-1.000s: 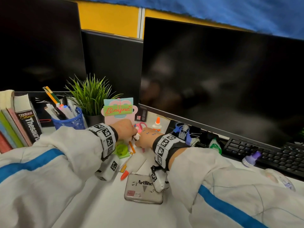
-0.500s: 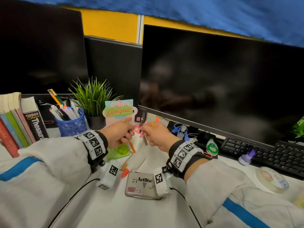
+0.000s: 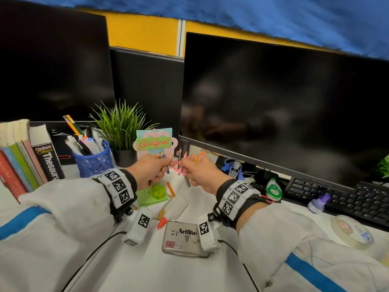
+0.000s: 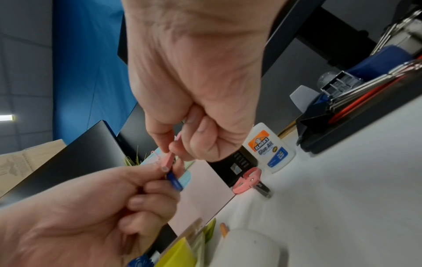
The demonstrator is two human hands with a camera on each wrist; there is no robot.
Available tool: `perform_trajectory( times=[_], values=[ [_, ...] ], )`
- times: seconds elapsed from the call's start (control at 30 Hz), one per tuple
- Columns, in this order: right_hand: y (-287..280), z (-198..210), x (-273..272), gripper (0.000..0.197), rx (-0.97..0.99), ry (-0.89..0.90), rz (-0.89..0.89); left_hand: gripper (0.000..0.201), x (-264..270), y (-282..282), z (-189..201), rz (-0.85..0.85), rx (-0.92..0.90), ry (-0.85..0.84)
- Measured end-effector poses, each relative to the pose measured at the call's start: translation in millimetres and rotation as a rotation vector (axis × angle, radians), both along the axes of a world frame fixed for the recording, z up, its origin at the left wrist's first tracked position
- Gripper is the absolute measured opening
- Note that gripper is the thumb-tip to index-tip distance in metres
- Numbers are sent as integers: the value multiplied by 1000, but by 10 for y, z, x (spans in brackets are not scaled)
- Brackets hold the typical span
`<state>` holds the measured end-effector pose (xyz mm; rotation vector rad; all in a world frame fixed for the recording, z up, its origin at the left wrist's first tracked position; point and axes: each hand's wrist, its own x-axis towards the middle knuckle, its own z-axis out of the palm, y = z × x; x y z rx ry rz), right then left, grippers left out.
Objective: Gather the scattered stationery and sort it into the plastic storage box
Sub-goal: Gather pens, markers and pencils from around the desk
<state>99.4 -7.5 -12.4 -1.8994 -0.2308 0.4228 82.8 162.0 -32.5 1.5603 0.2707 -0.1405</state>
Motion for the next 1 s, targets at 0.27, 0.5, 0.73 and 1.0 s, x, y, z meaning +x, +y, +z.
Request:
perform_trajectory(
  times=[0.27,0.5,0.73,1.0],
  values=[
    [120,-19,61,15,-135,-35,-49,39,92,-50,-145,-40,68,-55],
    [177,-25,77,30,-322,-92,-117,44,111,-28,-142,-176,375,-11],
    [246,-49,38,15,217,274,-110,29,122,-111,-91,55,98,4],
    [310,63,-62,14,296,227,-337,30,58,-163,-37,86,-87,8]
  ],
)
